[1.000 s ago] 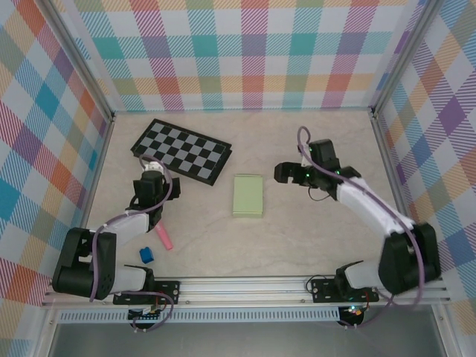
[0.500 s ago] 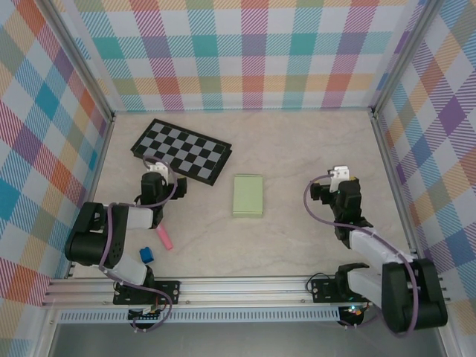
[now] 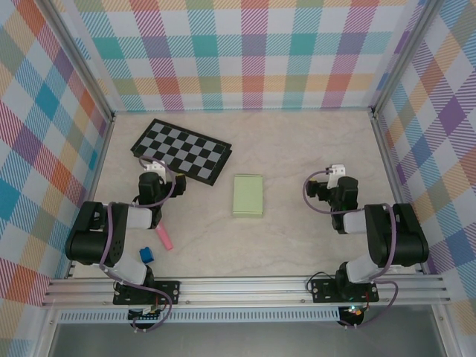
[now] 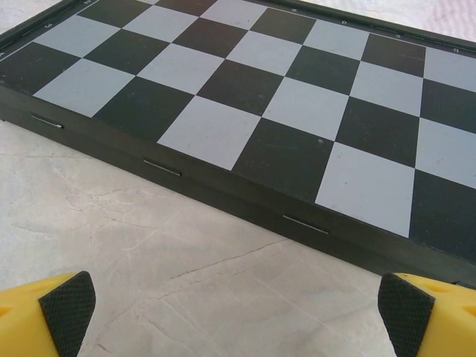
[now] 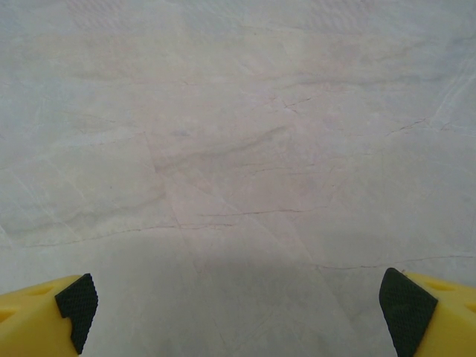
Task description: Fold the paper box
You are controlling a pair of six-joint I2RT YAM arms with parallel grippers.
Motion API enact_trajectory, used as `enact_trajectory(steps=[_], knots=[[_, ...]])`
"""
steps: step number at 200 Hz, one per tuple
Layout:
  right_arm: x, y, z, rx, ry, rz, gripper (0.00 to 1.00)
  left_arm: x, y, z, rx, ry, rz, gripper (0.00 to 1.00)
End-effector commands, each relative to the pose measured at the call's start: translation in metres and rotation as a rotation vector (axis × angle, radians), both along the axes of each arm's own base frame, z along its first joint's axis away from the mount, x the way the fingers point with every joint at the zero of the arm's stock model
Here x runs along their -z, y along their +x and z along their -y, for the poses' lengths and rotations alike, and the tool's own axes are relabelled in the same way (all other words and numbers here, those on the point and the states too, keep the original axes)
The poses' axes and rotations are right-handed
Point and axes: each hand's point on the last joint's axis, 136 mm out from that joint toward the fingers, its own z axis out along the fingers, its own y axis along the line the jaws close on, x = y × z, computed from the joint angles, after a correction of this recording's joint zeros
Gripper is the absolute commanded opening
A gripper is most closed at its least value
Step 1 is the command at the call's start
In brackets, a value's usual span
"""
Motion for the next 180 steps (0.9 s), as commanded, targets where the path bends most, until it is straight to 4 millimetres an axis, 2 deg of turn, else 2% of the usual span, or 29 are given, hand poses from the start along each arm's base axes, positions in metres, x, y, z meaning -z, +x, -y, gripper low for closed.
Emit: enact_trajectory(steps=[1,19,36,71,180], knots=[[-0.028,0.014,-0.005,-0.036,0.061,0.095,1.0,-0.007,0.004,-0.003,-0.007,-0.016,0.031,1.0],[-0.028,0.015,-0.007,-0.051,0.058,0.088,1.0,-0.007,0.004,-0.004,-0.009,-0.016,0.03,1.0],[-0.023,0.021,0.016,0.097,0.059,0.039,1.0,-0.007,0.004,-0.004,-0.008,-0.016,0.031,1.0],[-0.024,0.023,0.005,0.034,0.051,0.032,1.0,-0.007,0.004,-0.004,-0.009,-0.017,0.032,1.0],[-0.023,0.024,0.0,0.0,0.06,0.027,1.0,-0.007,0.004,-0.004,-0.008,-0.017,0.033,1.0]])
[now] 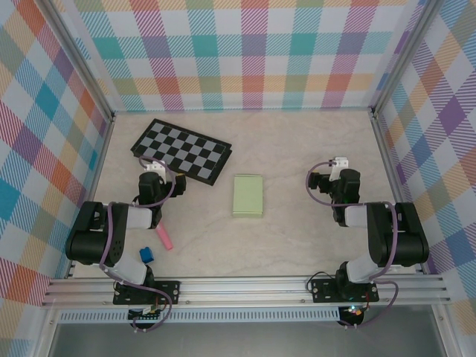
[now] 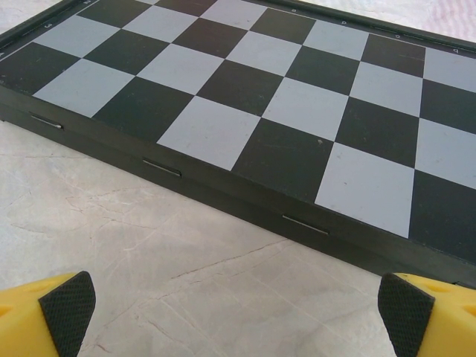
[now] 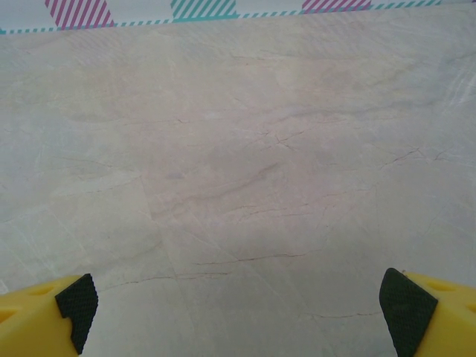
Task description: Fold the paper box
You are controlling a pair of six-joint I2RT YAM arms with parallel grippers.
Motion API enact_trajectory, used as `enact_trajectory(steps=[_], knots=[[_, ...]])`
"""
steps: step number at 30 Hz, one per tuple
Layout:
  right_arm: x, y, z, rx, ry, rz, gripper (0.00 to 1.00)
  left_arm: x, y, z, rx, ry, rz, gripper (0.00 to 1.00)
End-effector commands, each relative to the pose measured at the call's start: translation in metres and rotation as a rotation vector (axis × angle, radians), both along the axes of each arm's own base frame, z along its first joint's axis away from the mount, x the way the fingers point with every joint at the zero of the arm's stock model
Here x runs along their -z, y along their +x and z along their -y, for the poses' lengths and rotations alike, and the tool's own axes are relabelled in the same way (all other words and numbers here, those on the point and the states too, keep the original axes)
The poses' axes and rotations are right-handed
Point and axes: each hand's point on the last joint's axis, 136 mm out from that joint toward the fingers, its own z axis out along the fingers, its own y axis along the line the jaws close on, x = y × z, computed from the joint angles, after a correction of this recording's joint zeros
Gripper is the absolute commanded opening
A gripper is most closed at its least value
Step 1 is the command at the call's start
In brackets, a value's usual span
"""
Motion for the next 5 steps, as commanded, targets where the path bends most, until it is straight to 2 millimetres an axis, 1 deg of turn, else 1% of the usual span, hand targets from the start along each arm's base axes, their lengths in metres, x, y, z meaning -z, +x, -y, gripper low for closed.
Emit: enact_trajectory(steps=[1,5], knots=[[-0.0082,0.0057,-0.0036,-0.023,0.012,0.021,1.0,-0.0072,0.0041,-0.0036,-0.008,-0.016,0.033,1.0],[-0.0088,0.0049,-0.0037,-0.024,0.014,0.024,1.0,-0.0074,0.0039,-0.0035,-0.007,-0.016,0.034,1.0]])
